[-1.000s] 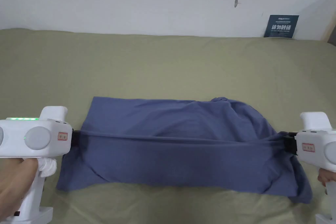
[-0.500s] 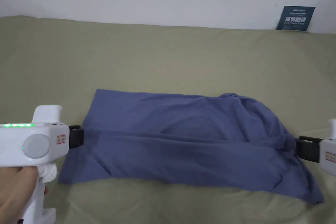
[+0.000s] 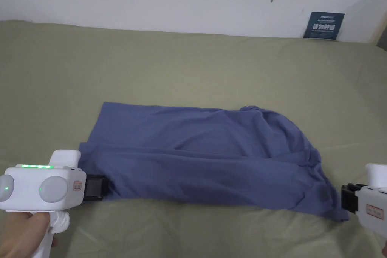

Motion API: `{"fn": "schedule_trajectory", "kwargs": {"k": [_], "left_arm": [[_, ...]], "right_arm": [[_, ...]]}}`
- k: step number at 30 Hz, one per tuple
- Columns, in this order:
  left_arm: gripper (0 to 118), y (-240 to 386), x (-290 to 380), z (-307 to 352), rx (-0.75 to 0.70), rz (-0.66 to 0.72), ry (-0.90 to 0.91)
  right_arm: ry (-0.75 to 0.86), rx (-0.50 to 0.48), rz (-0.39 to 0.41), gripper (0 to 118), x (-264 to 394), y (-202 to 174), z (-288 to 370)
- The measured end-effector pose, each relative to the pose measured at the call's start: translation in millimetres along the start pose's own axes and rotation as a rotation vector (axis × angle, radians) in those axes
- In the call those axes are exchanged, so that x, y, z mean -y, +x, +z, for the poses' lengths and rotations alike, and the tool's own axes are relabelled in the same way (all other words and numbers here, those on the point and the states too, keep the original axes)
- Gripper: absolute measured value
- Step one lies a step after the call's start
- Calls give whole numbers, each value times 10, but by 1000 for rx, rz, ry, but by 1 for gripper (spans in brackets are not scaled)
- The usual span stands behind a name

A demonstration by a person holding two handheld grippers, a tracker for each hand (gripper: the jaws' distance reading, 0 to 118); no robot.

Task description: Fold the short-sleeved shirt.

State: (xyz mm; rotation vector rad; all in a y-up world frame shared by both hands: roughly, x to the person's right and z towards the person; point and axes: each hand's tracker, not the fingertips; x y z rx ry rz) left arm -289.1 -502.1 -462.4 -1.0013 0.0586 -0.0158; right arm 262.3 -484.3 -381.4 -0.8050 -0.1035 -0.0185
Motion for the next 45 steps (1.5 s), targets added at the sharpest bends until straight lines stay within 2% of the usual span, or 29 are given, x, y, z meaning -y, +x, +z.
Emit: {"fn": "schedule_trajectory", "kwargs": {"k": [2, 3, 4, 5, 6, 7, 8, 9, 11, 12, 13, 14, 15, 17, 26, 34, 42, 43, 44, 45], "left_arm": [[112, 33, 143, -70, -3, -5, -15], [97, 43, 162, -45, 13, -2, -12], [75, 52, 171, 3, 35, 13, 7], [59, 3, 124, -8, 24, 16, 19], [31, -15, 100, -5, 37, 8, 19], [7, -37, 91, -8, 67, 1, 30], [5, -37, 74, -4, 71, 11, 17], [5, 27, 50, 15, 55, 0, 10], [5, 49, 41, 6, 51, -14, 16], [5, 46, 45, 6, 50, -12, 16], [5, 40, 60, 9, 52, -4, 23], [5, 34, 74, 19, 52, 1, 25], [5, 29, 89, 37, 52, 7, 31], [5, 35, 108, 77, 45, 3, 35], [5, -48, 289, 440, 58, -22, 73], [5, -240, 913, 860, 62, -3, 69], [5, -329, 1180, 945, 76, 34, 36], [9, -337, 1171, 917, 82, 40, 36], [31, -350, 1151, 892, 93, 37, 29], [86, -351, 1146, 878, 94, 39, 29]], "right_arm": [[-8, -9, 6, 7, 31, -4, -79], [-13, -19, 15, 8, 29, -4, -111], [-32, -44, 34, 21, 6, -4, -144], [-38, -50, 27, 53, -8, -2, -183], [-53, -63, 41, 96, 12, -85, -180], [-58, -71, 41, 116, 11, -118, -222], [-34, -60, 39, 117, 19, -140, -230], [-56, -55, 62, 112, 7, -176, -292], [-82, -52, 93, 111, 14, -242, -394], [-100, -42, 100, 102, 21, -252, -442], [-100, -41, 95, 76, 21, -252, -456], [-99, -46, 90, 36, 19, -233, -458], [-94, -66, 58, 13, 28, -226, -448], [-101, -82, 44, 12, 21, -265, -400], [-54, -89, 49, 11, 161, -189, 91], [-62, -127, 44, 11, 644, -156, 628], [-95, -137, 54, 11, 974, -188, 740], [-94, -130, 53, 18, 972, -189, 713], [-96, -121, 51, 42, 952, -196, 708], [-101, -97, 53, 94, 929, -204, 698]]}}
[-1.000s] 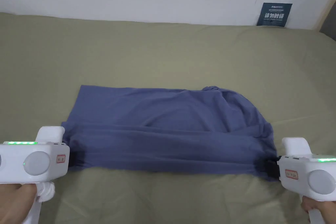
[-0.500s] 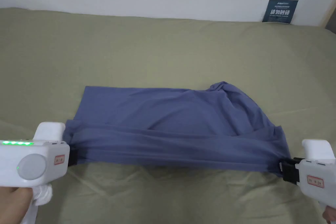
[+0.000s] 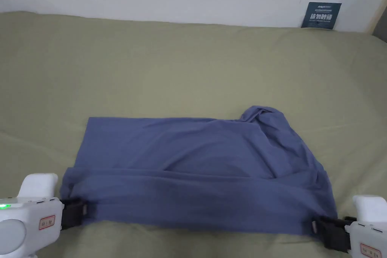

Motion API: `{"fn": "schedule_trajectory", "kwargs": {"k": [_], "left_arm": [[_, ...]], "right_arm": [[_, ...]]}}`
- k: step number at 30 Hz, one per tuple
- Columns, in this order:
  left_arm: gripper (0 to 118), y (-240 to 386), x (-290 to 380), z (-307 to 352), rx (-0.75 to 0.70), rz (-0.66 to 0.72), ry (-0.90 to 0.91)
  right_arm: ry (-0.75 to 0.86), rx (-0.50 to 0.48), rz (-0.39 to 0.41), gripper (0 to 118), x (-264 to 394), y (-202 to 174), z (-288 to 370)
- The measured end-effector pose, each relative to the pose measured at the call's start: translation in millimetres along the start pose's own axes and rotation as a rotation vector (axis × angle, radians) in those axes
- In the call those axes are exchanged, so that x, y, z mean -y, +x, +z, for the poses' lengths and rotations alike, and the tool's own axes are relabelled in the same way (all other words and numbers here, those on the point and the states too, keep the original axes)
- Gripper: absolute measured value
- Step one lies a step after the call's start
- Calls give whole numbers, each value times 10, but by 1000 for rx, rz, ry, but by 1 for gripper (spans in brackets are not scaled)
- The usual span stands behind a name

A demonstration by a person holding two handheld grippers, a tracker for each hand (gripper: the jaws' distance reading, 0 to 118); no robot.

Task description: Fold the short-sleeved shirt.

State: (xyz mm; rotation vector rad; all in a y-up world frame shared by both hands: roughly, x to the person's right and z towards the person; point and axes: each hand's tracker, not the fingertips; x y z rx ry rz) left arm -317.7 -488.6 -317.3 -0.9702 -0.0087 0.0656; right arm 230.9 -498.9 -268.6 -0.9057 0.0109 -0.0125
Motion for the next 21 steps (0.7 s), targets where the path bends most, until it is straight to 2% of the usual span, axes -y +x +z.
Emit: {"fn": "schedule_trajectory", "kwargs": {"k": [1, 2, 3, 5, 6, 7, 8, 9, 10, 13, 15, 17, 18, 19, 20, 21], "left_arm": [[118, 2, -11, -20, -1, 8, 0], [118, 2, -34, -11, -13, 14, 13], [115, -3, -116, 46, -12, 17, 58], [108, 25, -289, 68, -10, 18, 80], [96, 46, -406, 44, -8, 13, 99], [72, 68, -541, -5, -2, 3, 97], [27, 116, -664, -30, -1, -2, 105], [0, 145, -802, -115, -8, -7, 121], [0, 163, -917, -233, -14, -16, 129], [0, 164, -1317, -575, -9, 0, 117], [0, 131, -1577, -818, -19, -1, 93], [0, 129, -1813, -1078, -53, -14, 73], [10, 94, -1902, -1206, -59, -28, 45], [33, 63, -1968, -1331, -81, -32, 29], [72, 103, -2014, -1414, -112, -34, 7], [116, 99, -2035, -1525, -143, -47, -3]], "right_arm": [[-2, 3, -4, 118, -32, 10, -2], [64, 15, -12, 112, -42, 36, 75], [58, -8, -14, 107, -132, 15, 127], [91, -8, -39, 104, -342, 26, 126], [123, -21, -40, 93, -460, 22, 98], [129, -10, -33, 73, -582, 5, 57], [139, 0, -26, 43, -694, -13, -3], [158, 17, -27, 7, -801, -26, -118], [175, 35, -34, 7, -915, -34, -225], [141, -5, -53, 7, -1248, 22, -525], [138, 35, -42, 7, -1413, 37, -710], [130, 30, -38, 7, -1551, 109, -888], [118, 33, -35, 7, -1614, 147, -971], [103, 36, -32, 7, -1671, 184, -1051], [95, 44, -30, 7, -1714, 213, -1120], [85, 63, -18, 7, -1772, 223, -1193]]}}
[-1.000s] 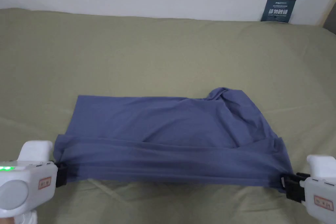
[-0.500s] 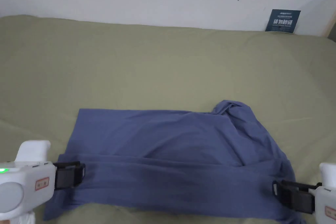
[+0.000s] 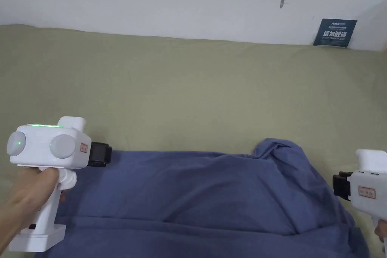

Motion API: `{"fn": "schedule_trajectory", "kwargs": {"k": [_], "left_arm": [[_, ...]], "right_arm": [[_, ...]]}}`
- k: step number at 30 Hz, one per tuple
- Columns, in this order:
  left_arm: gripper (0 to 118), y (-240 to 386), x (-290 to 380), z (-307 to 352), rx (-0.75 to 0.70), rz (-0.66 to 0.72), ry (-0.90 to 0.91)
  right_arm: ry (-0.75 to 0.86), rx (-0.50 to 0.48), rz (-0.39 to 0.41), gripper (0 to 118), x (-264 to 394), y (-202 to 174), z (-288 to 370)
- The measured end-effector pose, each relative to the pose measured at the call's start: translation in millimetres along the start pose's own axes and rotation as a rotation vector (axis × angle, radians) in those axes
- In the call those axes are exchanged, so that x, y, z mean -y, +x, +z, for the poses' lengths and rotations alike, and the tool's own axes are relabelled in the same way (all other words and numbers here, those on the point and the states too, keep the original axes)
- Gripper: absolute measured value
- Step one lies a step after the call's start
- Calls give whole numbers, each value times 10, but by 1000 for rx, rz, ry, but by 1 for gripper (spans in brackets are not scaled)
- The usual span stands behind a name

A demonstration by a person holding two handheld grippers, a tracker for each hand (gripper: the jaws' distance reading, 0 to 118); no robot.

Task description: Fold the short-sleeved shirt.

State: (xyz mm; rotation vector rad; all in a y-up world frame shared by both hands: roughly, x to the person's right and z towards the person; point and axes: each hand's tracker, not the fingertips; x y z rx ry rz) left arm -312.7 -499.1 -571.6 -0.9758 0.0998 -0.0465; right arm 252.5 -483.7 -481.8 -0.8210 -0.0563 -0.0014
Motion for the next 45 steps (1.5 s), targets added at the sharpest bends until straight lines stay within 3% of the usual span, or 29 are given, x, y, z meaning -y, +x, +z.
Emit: {"fn": "schedule_trajectory", "kwargs": {"k": [5, 8, 9, 10, 11, 12, 13, 14, 15, 18, 20, 21, 24, 25, 26, 36, 45], "left_arm": [[112, 115, -26, -238, -14, -54, -30], [66, 133, 11, -136, 120, -12, -11], [54, 168, 29, -99, 88, -24, -8], [36, 204, 31, -75, 67, -57, -2], [12, 176, 6, -75, 80, -69, 2], [4, 171, 5, -69, 91, -61, 6], [4, 186, 5, -66, 88, -58, 2], [4, 204, 8, -68, 87, -60, -1], [4, 181, -16, -116, 85, -70, -1], [4, 184, -13, -146, 80, -71, -4], [4, 151, -33, -175, 83, -54, -3], [4, 143, -32, -177, 85, -48, -3], [4, 108, -43, -149, 91, -30, 2], [4, 100, -44, -116, 92, -25, 6], [4, 92, -48, -83, 92, -22, 6], [4, -132, 130, 834, 112, -19, 128], [4, -368, 716, 1549, 143, -5, 188]], "right_arm": [[-40, 19, -4, 7, -165, 53, -241], [-48, 10, -1, 8, -250, 43, -329], [-50, 8, 12, 14, -273, 27, -369], [-61, 5, 22, 37, -295, 12, -409], [-77, -5, 26, 69, -316, -4, -458], [-120, -16, 20, 114, -333, 18, -556], [-158, -12, 26, 115, -327, 12, -630], [-86, -12, 30, 108, -371, -5, -596], [-130, -1, 37, 104, -378, -36, -642], [-168, 30, 36, 102, -384, -60, -884], [-174, 26, 26, 82, -371, -53, -959], [-175, 4, 18, 79, -366, -56, -960], [-126, 1, 44, 27, -392, -51, -804], [-122, 17, 71, 13, -426, -56, -743], [-117, 22, 44, 9, -435, -50, -676], [7, -39, 14, 9, -379, 137, 400], [111, -96, -14, 9, 169, 210, 1368]]}}
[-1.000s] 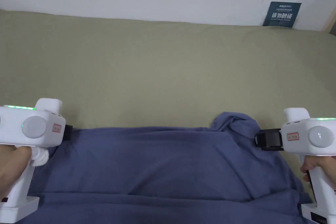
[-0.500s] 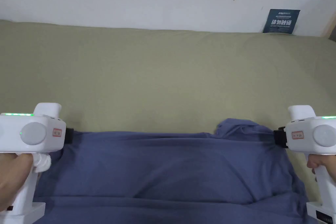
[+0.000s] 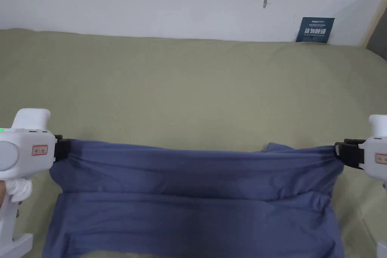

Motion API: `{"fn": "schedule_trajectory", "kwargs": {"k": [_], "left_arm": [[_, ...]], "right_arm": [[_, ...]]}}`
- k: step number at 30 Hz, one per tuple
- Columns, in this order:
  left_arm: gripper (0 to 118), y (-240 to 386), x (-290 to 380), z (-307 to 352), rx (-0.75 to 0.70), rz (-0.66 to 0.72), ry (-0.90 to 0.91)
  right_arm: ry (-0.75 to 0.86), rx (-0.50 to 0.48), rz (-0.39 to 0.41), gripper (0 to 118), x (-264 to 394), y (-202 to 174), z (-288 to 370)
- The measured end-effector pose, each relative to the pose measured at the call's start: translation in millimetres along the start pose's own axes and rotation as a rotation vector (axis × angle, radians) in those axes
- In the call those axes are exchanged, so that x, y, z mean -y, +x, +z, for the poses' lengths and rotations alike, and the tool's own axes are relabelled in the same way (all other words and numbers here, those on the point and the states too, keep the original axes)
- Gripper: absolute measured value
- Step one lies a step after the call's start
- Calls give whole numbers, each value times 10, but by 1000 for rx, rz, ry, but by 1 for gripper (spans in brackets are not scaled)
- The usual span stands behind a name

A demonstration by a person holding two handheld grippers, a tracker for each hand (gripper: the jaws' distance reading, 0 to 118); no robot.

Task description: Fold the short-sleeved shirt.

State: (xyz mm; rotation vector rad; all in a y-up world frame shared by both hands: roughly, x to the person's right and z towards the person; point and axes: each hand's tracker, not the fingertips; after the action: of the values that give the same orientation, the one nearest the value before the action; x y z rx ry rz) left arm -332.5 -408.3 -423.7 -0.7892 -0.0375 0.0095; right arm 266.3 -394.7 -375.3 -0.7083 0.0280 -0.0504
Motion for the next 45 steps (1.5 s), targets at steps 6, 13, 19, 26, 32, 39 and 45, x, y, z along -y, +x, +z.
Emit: {"fn": "schedule_trajectory", "kwargs": {"k": [6, 13, 19, 26, 32, 39, 45], "left_arm": [[4, -60, 612, 282, 7, 7, -9], [4, -145, 1265, 266, 33, 49, -74], [4, -127, 1431, 198, 35, 65, -102], [116, -87, 1371, 234, 25, 61, -100], [107, 60, 1241, 425, -49, 64, -1], [0, 264, 1051, 606, -88, 26, 155], [0, 38, 893, 532, 53, 144, 56]], "right_arm": [[-9, -25, -26, 9, 641, -20, 374], [-101, -13, -25, 9, 1295, -20, 306], [-139, 5, -44, 9, 1476, -13, 213], [-144, 89, -19, 103, 1458, -73, 171], [-44, 53, -10, 97, 1270, -281, 279], [227, 91, 70, 6, 1023, -1031, 335], [390, 108, 122, 6, 1009, -1718, 262]]}}
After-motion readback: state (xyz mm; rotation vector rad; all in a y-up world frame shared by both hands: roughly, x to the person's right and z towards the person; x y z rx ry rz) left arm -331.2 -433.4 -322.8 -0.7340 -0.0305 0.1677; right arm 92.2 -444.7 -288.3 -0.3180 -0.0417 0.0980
